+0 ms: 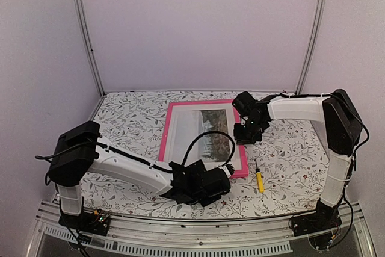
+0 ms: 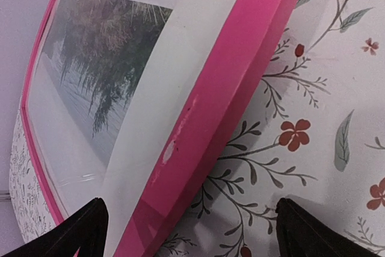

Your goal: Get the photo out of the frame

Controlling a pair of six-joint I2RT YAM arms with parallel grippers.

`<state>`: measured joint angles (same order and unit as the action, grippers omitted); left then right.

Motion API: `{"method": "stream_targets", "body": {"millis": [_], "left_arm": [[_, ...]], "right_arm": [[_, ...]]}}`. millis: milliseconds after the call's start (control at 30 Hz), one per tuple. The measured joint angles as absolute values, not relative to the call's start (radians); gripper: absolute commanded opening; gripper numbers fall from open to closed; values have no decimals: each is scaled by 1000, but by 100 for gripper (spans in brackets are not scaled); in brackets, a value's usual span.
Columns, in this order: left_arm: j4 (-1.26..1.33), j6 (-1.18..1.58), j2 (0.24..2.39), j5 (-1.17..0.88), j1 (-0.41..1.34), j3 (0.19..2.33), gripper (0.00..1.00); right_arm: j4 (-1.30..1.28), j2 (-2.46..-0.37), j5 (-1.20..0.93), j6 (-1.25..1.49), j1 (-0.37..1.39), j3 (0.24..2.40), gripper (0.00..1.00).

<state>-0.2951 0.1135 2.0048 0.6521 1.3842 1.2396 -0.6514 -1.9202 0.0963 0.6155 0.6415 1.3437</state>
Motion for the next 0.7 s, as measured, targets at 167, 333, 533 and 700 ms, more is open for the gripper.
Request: {"method": "stream_targets", "body": {"millis": [167,333,533,700], "left_arm": [[-302,68,2053,713,1390,1282,99],[-302,13,2092,801,1393,1318,98],[-280,-76,2136,913,1394,1342,92],[-251,-159,2156,974,1394,1339,84]], "right_arm": [[-684,-1914,101,612,641,1362,2],[-714,-1886,106,613,644,1362,2],[-739,-1869,117,614,648,1365,1],[-746,-1860,119,614,649,1368,0]]}}
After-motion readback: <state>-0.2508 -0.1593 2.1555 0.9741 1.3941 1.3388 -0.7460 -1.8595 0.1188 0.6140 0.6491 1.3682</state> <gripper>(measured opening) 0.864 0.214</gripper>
